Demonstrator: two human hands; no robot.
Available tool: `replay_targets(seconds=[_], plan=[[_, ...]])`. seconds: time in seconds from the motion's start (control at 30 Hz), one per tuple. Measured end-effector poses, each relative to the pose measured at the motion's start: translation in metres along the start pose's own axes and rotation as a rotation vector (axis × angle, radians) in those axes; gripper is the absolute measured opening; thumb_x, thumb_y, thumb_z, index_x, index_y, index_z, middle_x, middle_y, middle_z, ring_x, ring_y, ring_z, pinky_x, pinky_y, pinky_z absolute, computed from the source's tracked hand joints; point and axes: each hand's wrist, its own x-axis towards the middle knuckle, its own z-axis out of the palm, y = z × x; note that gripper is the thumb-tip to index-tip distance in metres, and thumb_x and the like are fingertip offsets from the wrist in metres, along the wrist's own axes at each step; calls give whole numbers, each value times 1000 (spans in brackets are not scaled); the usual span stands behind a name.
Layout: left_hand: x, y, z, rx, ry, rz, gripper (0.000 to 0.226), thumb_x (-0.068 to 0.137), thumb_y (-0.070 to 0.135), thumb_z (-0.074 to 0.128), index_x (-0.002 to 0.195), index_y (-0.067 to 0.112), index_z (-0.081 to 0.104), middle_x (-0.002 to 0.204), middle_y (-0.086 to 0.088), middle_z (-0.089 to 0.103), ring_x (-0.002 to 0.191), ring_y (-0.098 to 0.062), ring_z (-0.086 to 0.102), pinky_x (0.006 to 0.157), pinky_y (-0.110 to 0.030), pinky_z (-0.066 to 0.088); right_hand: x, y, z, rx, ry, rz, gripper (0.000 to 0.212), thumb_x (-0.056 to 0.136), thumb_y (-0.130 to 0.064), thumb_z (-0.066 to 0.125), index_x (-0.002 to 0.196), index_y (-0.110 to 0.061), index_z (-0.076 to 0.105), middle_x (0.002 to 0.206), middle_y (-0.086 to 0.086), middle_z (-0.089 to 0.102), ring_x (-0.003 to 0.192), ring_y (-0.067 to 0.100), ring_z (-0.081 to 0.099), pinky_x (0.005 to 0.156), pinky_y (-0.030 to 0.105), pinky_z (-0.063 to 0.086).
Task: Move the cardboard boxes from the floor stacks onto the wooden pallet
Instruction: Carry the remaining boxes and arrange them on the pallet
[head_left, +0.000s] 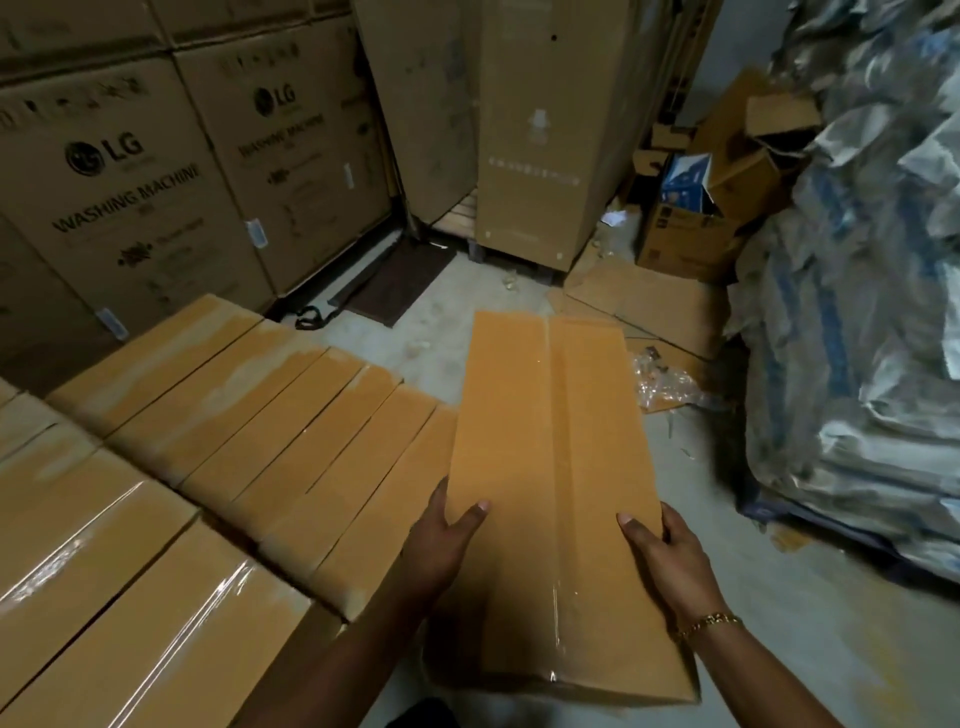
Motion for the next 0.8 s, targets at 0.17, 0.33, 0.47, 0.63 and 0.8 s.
replay_targets(seconds=[0.17,0.33,0.47,0.63,0.8], plan=[[97,32,-2,-4,114,-48,87,77,79,60,152,38,41,133,12,64,120,-17,62,105,-45,50,110,-67,19,-62,-71,-57,52,91,-53,67,137,-31,56,120,-8,67,107,19,64,99,43,52],[204,57,-14,-66,198,-73,68,98,47,62,156,26,35,132,13,52,118,-10,49,97,-27,38,225,-131,57,-123,-114,-96,67,90,-54,68,149,-28,48,140,-3,61,125,25,59,107,44,46],[279,82,-32,-67,252,-101,93,79,81,60,156,35,34,150,10,51,137,-20,49,113,-42,41,298,-186,87,-130,-173,-126,55,95,-43,67,144,-24,50,130,-8,56,120,18,53,101,33,40],[347,98,-54,-115,364,-138,70,91,61,64,153,36,40,140,9,61,127,-21,58,102,-37,48,378,-242,126,-174,-296,-184,46,93,-50,67,135,-34,57,127,-11,65,117,19,61,103,42,49],[405,108,-70,-204,538,-189,61,94,53,64,150,37,43,128,13,64,111,-15,63,93,-33,49,460,-301,181,-275,-448,-256,57,96,-50,63,145,-26,50,137,-7,60,124,26,58,107,45,47]])
